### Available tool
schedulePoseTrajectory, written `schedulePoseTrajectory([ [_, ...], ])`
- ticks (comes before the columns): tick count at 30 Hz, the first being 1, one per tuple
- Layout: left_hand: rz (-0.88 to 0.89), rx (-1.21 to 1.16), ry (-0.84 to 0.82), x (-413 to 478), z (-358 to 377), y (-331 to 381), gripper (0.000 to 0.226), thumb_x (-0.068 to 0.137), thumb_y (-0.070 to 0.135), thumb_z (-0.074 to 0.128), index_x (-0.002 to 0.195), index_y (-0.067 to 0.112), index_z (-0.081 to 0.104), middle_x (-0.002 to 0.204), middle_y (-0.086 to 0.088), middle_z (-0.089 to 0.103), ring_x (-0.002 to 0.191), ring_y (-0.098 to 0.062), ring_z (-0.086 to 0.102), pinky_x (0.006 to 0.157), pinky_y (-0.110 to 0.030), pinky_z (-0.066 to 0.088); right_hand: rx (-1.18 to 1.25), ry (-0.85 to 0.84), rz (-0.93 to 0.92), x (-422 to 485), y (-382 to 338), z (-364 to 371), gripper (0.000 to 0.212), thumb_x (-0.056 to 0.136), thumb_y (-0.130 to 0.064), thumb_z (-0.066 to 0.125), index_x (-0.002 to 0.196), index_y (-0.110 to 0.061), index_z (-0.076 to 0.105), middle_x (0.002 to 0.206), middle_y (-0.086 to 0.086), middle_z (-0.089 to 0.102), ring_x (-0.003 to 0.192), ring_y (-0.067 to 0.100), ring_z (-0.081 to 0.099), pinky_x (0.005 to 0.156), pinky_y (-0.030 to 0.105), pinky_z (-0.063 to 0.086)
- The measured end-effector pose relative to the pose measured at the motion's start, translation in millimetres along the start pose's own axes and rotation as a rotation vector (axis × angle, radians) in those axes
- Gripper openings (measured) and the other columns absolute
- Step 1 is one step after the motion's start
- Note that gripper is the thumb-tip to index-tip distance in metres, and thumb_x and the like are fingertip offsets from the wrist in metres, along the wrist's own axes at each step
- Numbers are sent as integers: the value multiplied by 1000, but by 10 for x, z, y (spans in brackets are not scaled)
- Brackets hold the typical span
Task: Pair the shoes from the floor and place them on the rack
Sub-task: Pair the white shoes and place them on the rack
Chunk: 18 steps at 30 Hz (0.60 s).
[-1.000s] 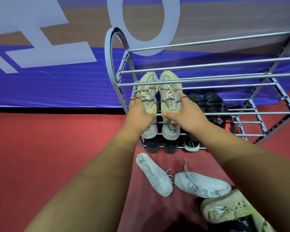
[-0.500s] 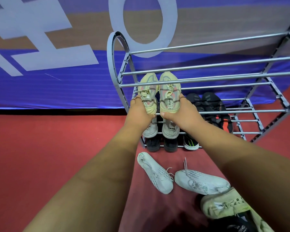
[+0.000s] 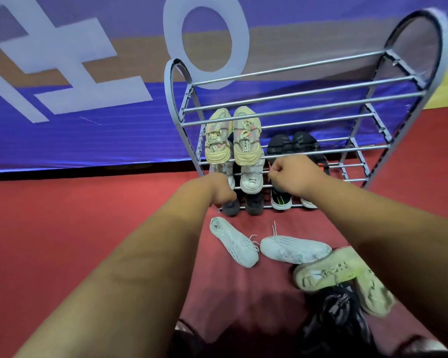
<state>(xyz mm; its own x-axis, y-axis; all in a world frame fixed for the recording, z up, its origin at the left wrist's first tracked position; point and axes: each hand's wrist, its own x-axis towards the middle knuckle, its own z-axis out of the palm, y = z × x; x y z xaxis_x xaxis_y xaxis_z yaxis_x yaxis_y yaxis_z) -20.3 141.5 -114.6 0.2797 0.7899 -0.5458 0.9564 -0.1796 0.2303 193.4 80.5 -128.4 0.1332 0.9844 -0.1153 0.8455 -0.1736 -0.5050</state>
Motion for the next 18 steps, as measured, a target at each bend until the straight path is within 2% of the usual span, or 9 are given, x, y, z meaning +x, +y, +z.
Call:
schedulePoseTrajectory([
  [3,0,-45,-89,-9,327,212,22,91,28,68,98,8,73,95,-9,75,81,-28,72,80,-39,60,62,-77,97,-255,285,152,25,94,-27,58,79,-12,70,77,4,70,80,27,65,67,33,46],
  [5,23,-64,-136,53,630,296,20,89,22,65,91,5,75,90,-11,77,86,-31,75,73,-37,58,106,-121,166,-419,517,354,24,95,-23,57,84,-7,70,82,10,72,82,30,67,70,36,52],
  [7,21,-47,-174,165,1006,285,20,88,20,62,90,5,74,94,-12,76,93,-32,74,71,-38,56,107,-160,232,-582,769,605,20,96,-20,56,89,-7,70,87,10,73,82,30,66,70,34,51],
  [9,-6,-2,-176,260,1425,246,23,95,22,57,103,7,73,109,-13,73,104,-31,70,78,-35,52,102,-207,315,-775,1053,891,20,97,-20,56,98,-7,71,95,11,73,88,31,65,72,31,46],
  [10,-34,-36,-166,300,1623,218,28,98,21,52,111,6,72,118,-14,71,111,-31,68,85,-33,51,95,-232,355,-879,1198,1048,22,97,-21,57,106,-7,71,104,12,73,96,33,66,76,32,48],
  [12,-37,-31,-174,356,1980,102,36,104,19,44,131,7,65,136,-11,65,125,-29,62,102,-34,47,60,-303,417,-1049,1431,1352,34,96,-22,60,126,-7,69,125,13,70,114,34,66,92,33,52],
  [13,-85,-35,-187,384,2144,17,39,106,19,44,139,6,59,141,-12,61,128,-29,59,105,-34,44,46,-343,438,-1101,1501,1491,38,97,-22,59,131,-6,67,130,15,69,120,33,64,97,33,51],
  [16,-126,112,-186,501,2544,-267,42,102,16,51,143,5,53,144,-16,55,130,-32,56,106,-36,42,31,-417,442,-1068,1531,1830,39,95,-22,56,129,-6,67,128,16,68,119,32,63,95,32,50],
  [18,-125,102,-142,585,2706,-377,45,99,12,51,143,4,48,145,-17,48,130,-33,54,107,-38,43,14,-443,389,-953,1505,1962,40,93,-23,57,129,-8,66,127,13,64,120,31,62,99,35,51],
])
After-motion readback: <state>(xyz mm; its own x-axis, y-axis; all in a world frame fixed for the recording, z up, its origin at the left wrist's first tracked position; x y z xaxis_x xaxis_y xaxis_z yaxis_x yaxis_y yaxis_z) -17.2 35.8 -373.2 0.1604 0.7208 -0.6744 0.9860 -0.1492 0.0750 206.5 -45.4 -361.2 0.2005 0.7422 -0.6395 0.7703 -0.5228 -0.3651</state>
